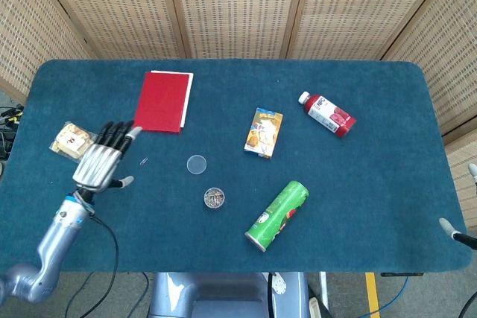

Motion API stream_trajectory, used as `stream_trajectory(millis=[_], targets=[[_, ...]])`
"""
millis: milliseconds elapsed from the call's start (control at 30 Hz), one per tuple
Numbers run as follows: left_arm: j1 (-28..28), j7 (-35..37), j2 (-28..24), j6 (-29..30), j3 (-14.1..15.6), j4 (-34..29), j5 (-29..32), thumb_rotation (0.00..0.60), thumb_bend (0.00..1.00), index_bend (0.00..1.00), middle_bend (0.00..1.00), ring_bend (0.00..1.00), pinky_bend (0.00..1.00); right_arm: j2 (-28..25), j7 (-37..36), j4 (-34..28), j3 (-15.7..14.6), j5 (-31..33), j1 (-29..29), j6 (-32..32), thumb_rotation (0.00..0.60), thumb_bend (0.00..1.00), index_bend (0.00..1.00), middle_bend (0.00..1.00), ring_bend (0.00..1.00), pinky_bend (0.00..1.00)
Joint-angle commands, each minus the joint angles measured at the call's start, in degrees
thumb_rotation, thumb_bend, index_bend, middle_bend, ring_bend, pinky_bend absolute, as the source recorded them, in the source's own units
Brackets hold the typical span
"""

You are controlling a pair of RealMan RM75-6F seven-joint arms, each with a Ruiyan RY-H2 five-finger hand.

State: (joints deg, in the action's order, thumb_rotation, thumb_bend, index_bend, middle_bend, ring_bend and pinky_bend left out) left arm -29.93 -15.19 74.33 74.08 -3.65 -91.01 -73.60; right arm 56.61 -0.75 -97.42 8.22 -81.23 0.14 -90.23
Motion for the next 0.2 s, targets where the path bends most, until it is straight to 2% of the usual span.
stream_trajectory(millis=[33,200], targets=[[10.33,-1.79,-3.74,11.43,1.71,-5.22,4.50,0.600,0.00,0.00,0.00,0.00,0.00,0.22,0.48,-0.08,-0.20,-0.27,0.18,0.20,0.600,0.00,0.00,0.00,0.00,0.00],[14.10,-0.54,-5.96,14.63,2.86,-7.67,3.98,0.600,0.00,0.00,0.00,0.00,0.00,0.29,0.69,-0.17,-0.36,-0.68,0.13,-0.03,0.600,0.00,0.00,0.00,0.00,0.00]])
